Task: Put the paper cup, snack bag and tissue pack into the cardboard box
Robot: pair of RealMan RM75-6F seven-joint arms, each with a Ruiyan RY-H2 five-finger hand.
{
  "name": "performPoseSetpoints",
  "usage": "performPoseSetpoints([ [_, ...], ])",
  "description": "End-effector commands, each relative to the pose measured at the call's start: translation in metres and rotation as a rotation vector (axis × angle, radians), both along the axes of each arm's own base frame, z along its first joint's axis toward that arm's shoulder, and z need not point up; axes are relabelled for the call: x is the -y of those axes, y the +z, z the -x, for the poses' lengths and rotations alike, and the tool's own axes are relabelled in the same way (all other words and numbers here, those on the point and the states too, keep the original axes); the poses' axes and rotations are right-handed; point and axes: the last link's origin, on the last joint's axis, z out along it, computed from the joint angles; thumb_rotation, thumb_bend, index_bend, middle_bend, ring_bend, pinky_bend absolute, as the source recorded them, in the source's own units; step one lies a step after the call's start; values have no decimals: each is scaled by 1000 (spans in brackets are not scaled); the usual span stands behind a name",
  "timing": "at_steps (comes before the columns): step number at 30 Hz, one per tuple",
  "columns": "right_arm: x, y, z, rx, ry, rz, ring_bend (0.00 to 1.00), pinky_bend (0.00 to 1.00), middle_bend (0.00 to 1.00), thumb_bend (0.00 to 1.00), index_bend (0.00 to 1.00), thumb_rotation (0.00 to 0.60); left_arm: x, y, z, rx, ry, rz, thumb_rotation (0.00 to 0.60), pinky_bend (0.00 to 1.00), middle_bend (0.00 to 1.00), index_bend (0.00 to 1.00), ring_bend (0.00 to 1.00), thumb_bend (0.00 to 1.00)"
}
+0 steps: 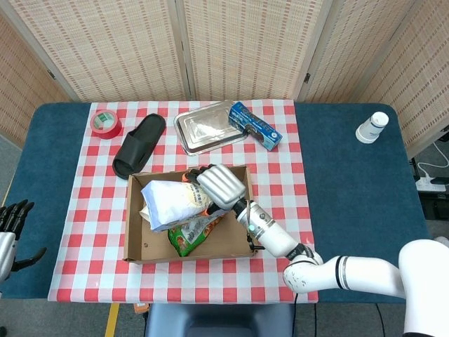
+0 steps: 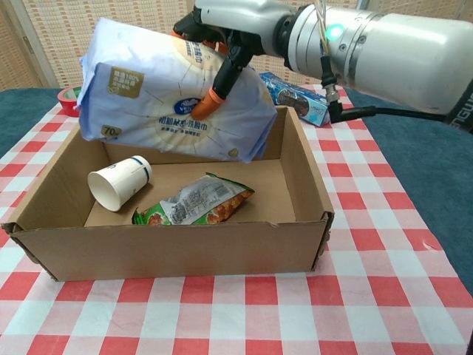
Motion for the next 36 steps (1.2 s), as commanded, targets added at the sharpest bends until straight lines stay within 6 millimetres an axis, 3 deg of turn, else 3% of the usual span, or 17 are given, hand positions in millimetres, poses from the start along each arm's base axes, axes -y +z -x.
performPoseSetpoints([
  [1, 0, 0, 2, -44, -13, -78, 84, 198, 212, 0, 127, 600, -1, 0, 0, -1, 1, 2, 600, 0, 0, 0, 0, 206],
  [4, -1, -1, 1, -42, -5, -78, 3, 102, 113, 0, 16, 600, -1, 0, 0, 0, 0, 0, 600, 0, 0, 0, 0, 207],
  [11, 1, 8, -1, 6, 8, -36, 0, 84, 69, 0, 0, 600, -2, 0, 0, 1, 2, 0, 600, 0, 0, 0, 0, 206],
  [17, 9, 35, 3, 9, 32, 80, 0, 83, 67, 0, 0, 600, -1, 0, 0, 0, 2, 2, 600, 0, 0, 0, 0, 206],
  [20, 19, 57, 16, -29, 36, 199, 0, 83, 68, 0, 0, 600, -2, 1, -1, 1, -2, 4, 600, 0, 0, 0, 0, 206],
  [23, 32, 85, 39, -89, 1, 355, 0, 80, 67, 0, 0, 600, -2, 0, -1, 0, -3, 10, 600, 0, 0, 0, 0, 206],
  [28, 50, 128, 99, -181, -155, 574, 0, 69, 67, 0, 1, 600, -2, -3, -2, -3, -7, 20, 600, 0, 0, 0, 0, 207],
  [36, 34, 170, 213, -189, -355, 599, 0, 58, 68, 0, 61, 600, -2, -2, -2, 3, -5, 18, 600, 0, 0, 0, 0, 207],
])
